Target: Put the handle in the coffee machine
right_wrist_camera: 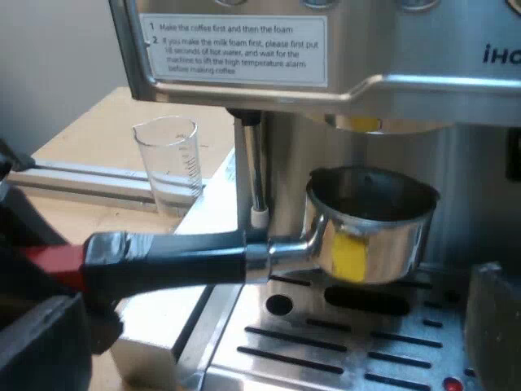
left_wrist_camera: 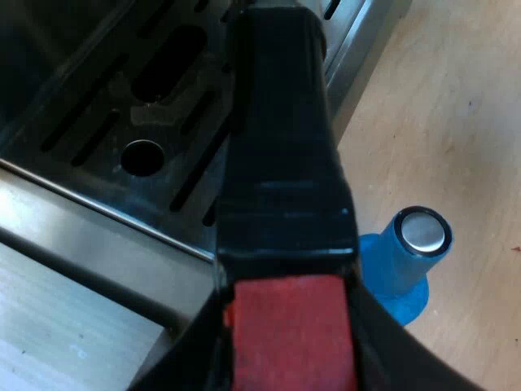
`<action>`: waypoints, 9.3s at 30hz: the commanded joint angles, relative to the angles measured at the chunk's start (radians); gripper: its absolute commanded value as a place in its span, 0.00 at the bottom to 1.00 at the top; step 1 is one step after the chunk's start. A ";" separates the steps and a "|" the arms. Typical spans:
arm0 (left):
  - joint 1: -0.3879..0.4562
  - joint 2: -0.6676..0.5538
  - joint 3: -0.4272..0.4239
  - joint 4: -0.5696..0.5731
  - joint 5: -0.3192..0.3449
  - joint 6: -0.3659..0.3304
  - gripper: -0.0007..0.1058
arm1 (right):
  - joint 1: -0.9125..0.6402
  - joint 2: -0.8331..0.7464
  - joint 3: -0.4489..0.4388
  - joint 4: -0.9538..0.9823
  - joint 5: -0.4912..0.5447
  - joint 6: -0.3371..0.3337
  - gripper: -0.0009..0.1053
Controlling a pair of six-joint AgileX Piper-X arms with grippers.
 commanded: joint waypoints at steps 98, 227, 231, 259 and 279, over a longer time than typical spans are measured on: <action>-0.001 0.028 -0.132 -0.242 0.341 -0.156 0.01 | -0.040 -0.006 0.001 0.001 0.035 -0.013 0.90; -0.001 0.030 -0.200 -0.125 0.339 -0.191 0.01 | -0.354 0.405 -0.085 -0.799 -0.159 -0.352 0.27; -0.001 0.030 -0.200 -0.125 0.339 -0.191 0.01 | -0.354 0.405 -0.088 -0.813 -0.159 -0.360 0.27; -0.001 0.030 -0.200 -0.110 0.241 -0.184 0.58 | -0.354 0.405 -0.107 -0.915 -0.137 -0.369 0.27; 0.073 -0.043 -0.216 -0.046 0.189 -0.187 0.58 | -0.354 0.405 -0.111 -0.921 -0.137 -0.372 0.27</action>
